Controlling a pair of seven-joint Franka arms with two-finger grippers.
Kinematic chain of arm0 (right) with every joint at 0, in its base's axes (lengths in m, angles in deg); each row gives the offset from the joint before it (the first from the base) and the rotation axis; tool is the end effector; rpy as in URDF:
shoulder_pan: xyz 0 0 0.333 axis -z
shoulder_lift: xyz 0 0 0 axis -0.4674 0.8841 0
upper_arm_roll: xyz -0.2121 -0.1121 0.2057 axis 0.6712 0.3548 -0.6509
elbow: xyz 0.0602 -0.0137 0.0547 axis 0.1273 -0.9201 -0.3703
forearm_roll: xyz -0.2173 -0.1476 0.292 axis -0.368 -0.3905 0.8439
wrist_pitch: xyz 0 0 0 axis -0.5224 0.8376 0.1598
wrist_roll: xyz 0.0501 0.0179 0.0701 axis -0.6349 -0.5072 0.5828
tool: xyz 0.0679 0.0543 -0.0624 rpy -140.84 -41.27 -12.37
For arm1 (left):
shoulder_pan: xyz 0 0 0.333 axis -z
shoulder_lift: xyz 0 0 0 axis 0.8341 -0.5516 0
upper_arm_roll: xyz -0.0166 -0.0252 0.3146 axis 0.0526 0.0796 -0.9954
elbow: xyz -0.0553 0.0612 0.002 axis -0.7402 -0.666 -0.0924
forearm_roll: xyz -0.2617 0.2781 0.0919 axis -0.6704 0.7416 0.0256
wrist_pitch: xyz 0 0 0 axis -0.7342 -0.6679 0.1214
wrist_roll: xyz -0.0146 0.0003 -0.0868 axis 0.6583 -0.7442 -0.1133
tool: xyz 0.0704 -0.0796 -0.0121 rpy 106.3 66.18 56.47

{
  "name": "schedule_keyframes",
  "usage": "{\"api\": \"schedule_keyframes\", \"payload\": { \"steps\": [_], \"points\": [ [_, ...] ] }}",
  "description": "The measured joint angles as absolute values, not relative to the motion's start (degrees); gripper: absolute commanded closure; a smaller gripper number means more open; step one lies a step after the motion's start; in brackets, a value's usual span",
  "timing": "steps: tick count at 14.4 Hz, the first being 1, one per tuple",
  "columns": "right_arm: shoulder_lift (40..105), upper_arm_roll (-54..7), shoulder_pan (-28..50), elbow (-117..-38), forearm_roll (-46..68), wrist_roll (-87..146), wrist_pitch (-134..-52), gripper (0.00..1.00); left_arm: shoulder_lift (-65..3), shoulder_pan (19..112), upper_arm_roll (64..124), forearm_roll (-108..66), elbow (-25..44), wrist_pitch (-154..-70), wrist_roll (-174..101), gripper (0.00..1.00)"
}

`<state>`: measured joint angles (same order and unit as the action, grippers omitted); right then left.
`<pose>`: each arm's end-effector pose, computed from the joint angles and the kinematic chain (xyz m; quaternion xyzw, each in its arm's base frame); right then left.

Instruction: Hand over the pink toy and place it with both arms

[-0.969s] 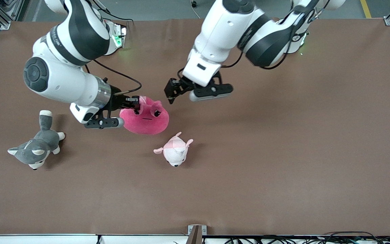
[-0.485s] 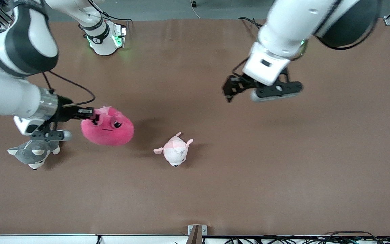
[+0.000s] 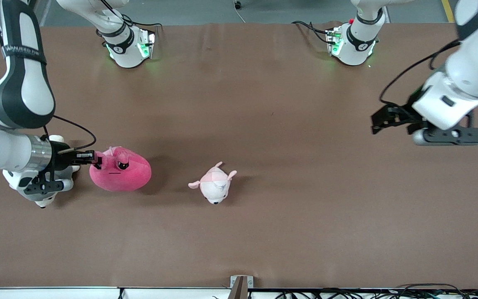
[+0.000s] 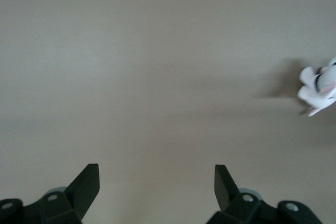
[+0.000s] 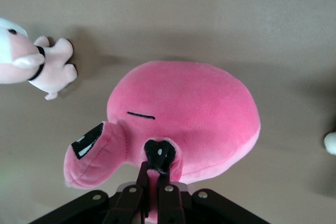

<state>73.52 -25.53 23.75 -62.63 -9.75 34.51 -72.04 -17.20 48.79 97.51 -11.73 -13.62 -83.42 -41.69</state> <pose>0.6579 0.0398 0.4301 -0.9834 -0.0645 0.1002 0.1372 0.5985 -0.1237 0.6232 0.9992 -0.0180 0.0039 0.0350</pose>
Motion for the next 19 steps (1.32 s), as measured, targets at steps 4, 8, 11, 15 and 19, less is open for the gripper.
{"api": "schedule_keyframes", "payload": {
  "steps": [4, 8, 11, 15, 19],
  "points": [
    [76.2, -25.7, 24.2, -61.4, -9.7, 36.5, -73.1, 0.99, -12.6, 44.1, 97.5, -11.7, -8.2, -83.3, -34.5, 0.0],
    [77.8, -26.1, 24.2, -60.5, -7.9, 36.5, -73.2, 0.99, -7.0, 44.1, 97.7, -11.7, -2.7, -84.0, -34.5, 0.0],
    [78.1, -26.1, 24.2, -60.3, -5.6, 36.5, -73.2, 0.99, -4.7, 43.3, 97.6, -12.3, -0.1, -85.5, -34.5, 0.0],
    [78.3, -26.0, 24.6, -60.2, -2.9, 36.5, -73.2, 0.99, -4.1, 42.7, 97.5, -12.4, 0.4, -86.3, -34.5, 0.0],
    [79.2, -26.0, 25.0, -60.2, -2.7, 36.5, -73.2, 0.98, -4.1, 42.9, 97.8, -12.4, 0.1, -87.2, -34.5, 0.0]
  ]
}}
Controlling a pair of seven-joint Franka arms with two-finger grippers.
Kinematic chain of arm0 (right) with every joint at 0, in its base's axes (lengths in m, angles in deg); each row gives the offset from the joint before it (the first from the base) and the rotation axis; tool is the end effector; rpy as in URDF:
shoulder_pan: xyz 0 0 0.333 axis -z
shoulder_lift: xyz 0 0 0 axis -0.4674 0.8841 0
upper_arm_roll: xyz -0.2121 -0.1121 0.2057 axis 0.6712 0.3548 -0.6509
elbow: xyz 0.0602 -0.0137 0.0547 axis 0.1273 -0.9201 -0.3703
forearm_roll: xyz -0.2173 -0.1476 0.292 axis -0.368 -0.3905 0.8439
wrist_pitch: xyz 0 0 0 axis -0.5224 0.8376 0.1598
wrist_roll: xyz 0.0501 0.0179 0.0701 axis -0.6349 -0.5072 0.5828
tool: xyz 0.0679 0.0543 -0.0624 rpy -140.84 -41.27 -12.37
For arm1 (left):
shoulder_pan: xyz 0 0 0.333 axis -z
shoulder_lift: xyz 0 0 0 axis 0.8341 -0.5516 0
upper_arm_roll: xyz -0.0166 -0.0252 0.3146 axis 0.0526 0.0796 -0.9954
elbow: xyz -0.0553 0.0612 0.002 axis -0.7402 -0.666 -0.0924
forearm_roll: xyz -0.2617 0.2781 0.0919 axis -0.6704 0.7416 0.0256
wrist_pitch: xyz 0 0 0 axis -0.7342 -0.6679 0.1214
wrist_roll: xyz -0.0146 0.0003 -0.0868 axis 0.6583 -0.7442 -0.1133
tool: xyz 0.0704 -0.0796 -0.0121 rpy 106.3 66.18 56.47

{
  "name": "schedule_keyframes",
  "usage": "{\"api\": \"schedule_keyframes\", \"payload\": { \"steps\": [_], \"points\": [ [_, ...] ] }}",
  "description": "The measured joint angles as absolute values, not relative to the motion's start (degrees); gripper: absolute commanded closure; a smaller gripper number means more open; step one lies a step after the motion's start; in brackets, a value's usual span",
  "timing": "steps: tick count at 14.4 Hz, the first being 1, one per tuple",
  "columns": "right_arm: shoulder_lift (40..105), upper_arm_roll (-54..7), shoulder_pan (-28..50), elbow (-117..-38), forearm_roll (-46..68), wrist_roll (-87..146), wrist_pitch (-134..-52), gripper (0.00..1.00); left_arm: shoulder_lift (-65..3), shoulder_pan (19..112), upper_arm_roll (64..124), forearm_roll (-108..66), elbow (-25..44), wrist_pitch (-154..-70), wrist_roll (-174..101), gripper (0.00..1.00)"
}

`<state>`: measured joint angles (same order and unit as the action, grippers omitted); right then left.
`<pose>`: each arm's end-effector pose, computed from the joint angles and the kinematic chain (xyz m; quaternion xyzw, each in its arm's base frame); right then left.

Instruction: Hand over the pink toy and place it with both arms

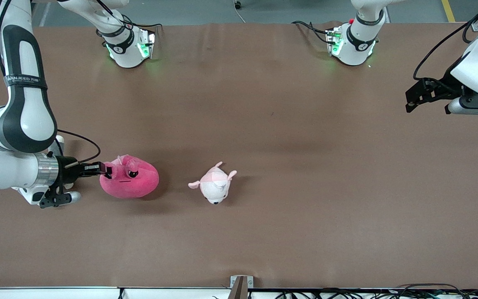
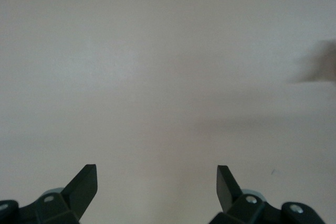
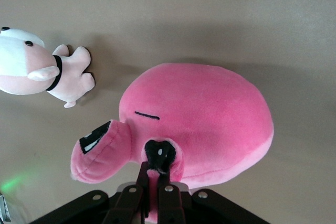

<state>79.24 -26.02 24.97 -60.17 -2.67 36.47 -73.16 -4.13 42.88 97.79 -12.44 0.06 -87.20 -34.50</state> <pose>0.6769 0.0424 0.3874 -0.9726 -0.0551 0.1077 0.1983 0.5455 -0.0859 0.6405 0.9989 -0.0359 0.0312 0.0005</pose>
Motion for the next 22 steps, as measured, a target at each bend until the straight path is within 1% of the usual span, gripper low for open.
{"api": "schedule_keyframes", "payload": {
  "steps": [7, 10, 12, 13, 15, 16, 20, 22],
  "points": [
    [80.2, -26.0, 25.3, -60.2, -2.7, 36.5, -72.9, 0.97, -4.3, 42.4, 97.4, -12.4, -0.4, -87.4, -34.5, 0.0],
    [81.1, -26.0, 25.3, -60.2, -2.7, 36.5, -72.9, 0.95, -4.7, 40.9, 97.3, -12.4, -0.3, -87.4, -34.5, 0.0],
    [82.0, -26.0, 25.3, -60.2, -2.7, 36.5, -72.9, 0.92, -4.8, 40.4, 97.2, -12.4, -0.4, -87.4, -34.5, 0.0],
    [82.5, -26.0, 25.3, -60.2, -2.7, 36.5, -72.9, 0.84, -4.8, 40.1, 97.2, -12.4, -0.4, -87.5, -34.5, 0.0],
    [83.4, -26.0, 25.4, -60.2, -2.7, 36.5, -72.9, 0.08, -4.8, 39.5, 97.2, -12.4, -0.4, -87.5, -34.5, 0.0],
    [83.5, -25.9, 25.5, -60.1, -2.7, 36.3, -72.9, 0.0, -4.8, 39.5, 97.2, -12.4, -0.4, -87.5, -34.5, 0.0],
    [83.0, -25.7, 27.3, -58.1, -3.5, 36.2, -72.9, 0.0, -4.8, 39.5, 97.2, -12.4, -0.5, -87.5, -34.5, 0.0],
    [81.6, -25.7, 28.2, -56.1, -7.8, 36.3, -72.8, 0.0, -4.8, 39.5, 97.2, -12.4, -0.5, -87.5, -34.5, 0.0]
  ]
}}
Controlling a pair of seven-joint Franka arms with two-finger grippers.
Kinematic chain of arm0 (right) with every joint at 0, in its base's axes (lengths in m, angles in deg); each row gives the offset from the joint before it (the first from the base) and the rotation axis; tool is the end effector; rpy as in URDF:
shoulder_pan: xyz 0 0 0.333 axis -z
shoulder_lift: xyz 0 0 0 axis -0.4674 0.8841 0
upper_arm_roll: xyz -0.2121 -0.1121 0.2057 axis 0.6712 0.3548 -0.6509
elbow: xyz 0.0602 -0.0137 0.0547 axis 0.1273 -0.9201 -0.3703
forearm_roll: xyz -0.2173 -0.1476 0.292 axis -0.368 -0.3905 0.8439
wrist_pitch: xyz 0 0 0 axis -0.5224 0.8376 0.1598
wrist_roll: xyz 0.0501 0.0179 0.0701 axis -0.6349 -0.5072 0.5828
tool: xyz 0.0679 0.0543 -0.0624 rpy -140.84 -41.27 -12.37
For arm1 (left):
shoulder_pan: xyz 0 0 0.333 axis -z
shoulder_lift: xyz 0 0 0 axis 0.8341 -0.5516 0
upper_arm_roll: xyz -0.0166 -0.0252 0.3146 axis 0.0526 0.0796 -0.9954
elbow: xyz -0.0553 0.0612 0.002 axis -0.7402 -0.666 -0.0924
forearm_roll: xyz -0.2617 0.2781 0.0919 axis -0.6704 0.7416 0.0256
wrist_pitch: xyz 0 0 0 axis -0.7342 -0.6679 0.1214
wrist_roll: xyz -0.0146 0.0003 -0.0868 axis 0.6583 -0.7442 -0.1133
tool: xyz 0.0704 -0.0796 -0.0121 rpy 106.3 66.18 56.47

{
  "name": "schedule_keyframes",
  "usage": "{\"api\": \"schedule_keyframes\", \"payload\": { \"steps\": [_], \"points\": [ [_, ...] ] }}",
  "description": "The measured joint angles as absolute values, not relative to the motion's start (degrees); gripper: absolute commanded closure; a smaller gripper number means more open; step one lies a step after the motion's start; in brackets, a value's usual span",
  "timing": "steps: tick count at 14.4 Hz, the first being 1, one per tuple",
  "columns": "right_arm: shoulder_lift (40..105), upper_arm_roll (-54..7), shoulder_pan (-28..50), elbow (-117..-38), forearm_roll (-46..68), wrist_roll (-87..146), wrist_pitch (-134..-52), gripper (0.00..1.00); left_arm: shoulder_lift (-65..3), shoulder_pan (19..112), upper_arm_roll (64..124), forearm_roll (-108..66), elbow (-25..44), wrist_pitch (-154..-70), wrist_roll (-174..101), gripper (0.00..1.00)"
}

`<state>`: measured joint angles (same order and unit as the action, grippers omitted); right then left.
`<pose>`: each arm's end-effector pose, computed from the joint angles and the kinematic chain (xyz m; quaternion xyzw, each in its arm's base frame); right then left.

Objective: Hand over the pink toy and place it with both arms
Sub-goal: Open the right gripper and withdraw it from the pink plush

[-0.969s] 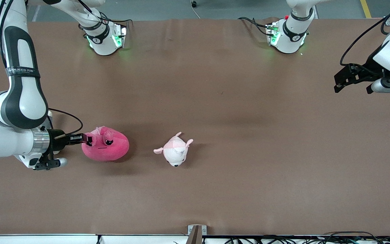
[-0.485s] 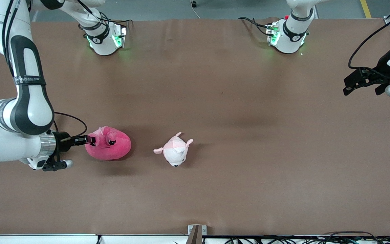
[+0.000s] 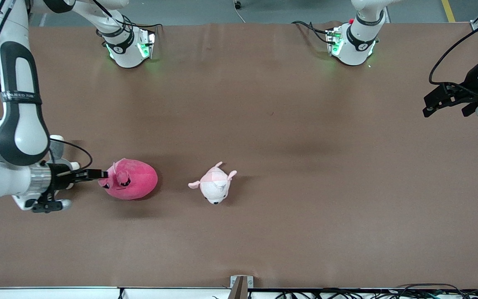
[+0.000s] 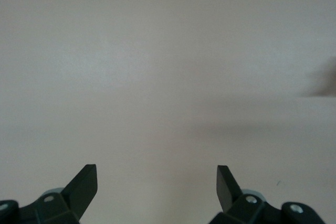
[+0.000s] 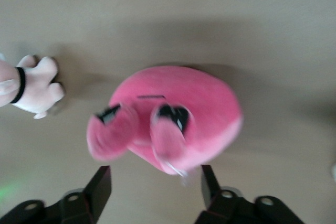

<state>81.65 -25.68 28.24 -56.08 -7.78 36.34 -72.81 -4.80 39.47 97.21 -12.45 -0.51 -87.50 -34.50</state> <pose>0.6906 -0.0073 0.3877 -0.9822 -0.0377 0.0976 0.1557 0.5542 -0.0467 0.6398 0.9994 -0.0011 0.0332 0.0020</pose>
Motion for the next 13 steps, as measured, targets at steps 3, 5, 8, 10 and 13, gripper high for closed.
{"api": "schedule_keyframes", "payload": {
  "steps": [3, 5, 8, 10, 13],
  "points": [
    [78.0, -25.6, 28.5, -55.0, -12.4, 36.3, -72.7, 0.0, -4.8, 39.5, 97.2, -12.4, -0.5, -87.5, -34.5, 0.0],
    [75.5, -24.9, 28.6, -54.7, -14.0, 36.2, -72.7, 0.0, -4.8, 39.5, 97.2, -12.4, -0.5, -87.5, -34.5, 0.0],
    [69.8, -22.8, 29.0, -54.2, -15.4, 35.5, -71.8, 0.0, -4.8, 39.5, 97.2, -12.4, -0.5, -87.5, -34.5, 0.0],
    [64.6, -22.0, 29.3, -54.1, -16.2, 32.8, -68.0, 0.0, -4.8, 39.5, 97.2, -12.4, -0.5, -87.5, -34.5, 0.0],
    [59.1, -22.5, 28.9, -55.0, -20.5, 31.1, -63.1, 0.0, -4.9, 39.5, 97.3, -12.5, -0.5, -87.5, -34.5, 0.0]
  ]
}}
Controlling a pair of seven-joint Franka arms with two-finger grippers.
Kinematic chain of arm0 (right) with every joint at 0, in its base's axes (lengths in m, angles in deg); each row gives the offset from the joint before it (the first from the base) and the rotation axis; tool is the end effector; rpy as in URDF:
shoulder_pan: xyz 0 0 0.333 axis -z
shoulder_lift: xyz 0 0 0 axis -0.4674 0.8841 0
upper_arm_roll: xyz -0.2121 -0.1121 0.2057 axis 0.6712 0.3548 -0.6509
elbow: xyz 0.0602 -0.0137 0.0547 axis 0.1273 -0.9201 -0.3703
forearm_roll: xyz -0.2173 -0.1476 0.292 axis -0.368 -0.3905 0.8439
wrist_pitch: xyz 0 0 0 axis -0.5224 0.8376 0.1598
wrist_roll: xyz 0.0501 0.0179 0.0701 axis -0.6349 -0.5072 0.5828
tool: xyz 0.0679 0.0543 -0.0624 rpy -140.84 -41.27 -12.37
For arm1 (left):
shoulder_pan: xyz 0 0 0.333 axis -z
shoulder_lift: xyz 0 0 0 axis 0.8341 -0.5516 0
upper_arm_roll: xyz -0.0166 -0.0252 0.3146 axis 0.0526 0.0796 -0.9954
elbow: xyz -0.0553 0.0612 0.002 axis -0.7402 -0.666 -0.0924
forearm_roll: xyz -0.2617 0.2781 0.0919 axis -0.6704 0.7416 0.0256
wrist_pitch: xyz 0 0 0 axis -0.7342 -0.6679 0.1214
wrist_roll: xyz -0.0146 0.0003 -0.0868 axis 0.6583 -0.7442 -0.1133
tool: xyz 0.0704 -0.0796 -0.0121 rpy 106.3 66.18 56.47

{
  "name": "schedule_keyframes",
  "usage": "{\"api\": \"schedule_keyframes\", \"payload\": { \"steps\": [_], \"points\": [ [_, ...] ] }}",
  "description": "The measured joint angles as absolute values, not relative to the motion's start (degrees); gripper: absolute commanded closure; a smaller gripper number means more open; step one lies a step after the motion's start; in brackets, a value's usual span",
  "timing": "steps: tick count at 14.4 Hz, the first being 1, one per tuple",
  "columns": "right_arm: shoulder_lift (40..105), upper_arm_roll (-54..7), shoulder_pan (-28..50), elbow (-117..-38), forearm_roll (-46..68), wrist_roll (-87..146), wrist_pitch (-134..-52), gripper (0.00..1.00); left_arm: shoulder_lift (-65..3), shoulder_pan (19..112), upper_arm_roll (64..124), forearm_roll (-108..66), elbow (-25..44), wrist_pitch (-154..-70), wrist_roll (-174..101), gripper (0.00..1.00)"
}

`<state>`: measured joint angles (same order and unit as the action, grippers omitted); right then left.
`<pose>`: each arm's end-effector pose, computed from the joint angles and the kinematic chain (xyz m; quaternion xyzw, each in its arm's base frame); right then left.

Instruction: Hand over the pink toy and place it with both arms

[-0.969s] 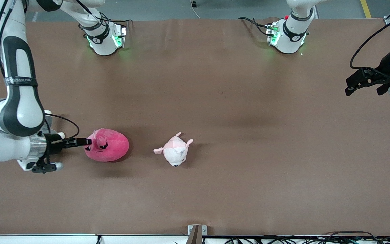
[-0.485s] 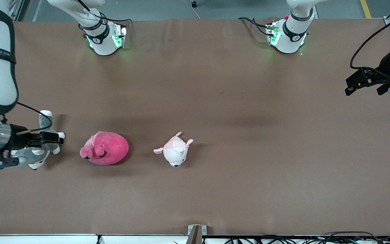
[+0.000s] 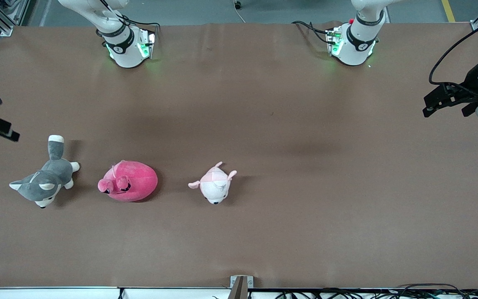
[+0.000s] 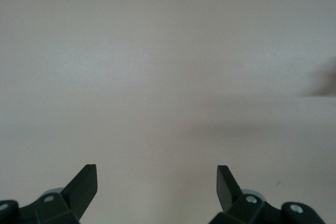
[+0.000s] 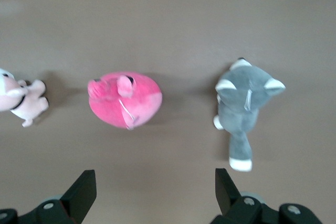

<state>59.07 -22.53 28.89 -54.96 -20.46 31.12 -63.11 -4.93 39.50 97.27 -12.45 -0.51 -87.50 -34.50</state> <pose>0.5957 -0.0618 0.6377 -0.9991 0.0036 -0.0076 0.0406 0.5547 -0.0473 0.6386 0.9995 -0.0019 0.0321 0.0023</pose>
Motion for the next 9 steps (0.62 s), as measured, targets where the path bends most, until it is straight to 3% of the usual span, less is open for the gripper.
{"api": "schedule_keyframes", "payload": {
  "steps": [3, 9],
  "points": [
    [55.7, -23.0, 27.1, -59.6, -22.5, 30.4, -64.3, 0.0, -5.3, 41.2, 95.8, -12.5, -0.5, -87.5, -34.5, 0.0],
    [50.3, -23.0, 26.8, -68.7, -23.3, 28.9, -68.8, 0.0, -5.4, 51.4, 85.8, -12.6, -0.5, -87.5, -34.5, 0.0]
  ]
}}
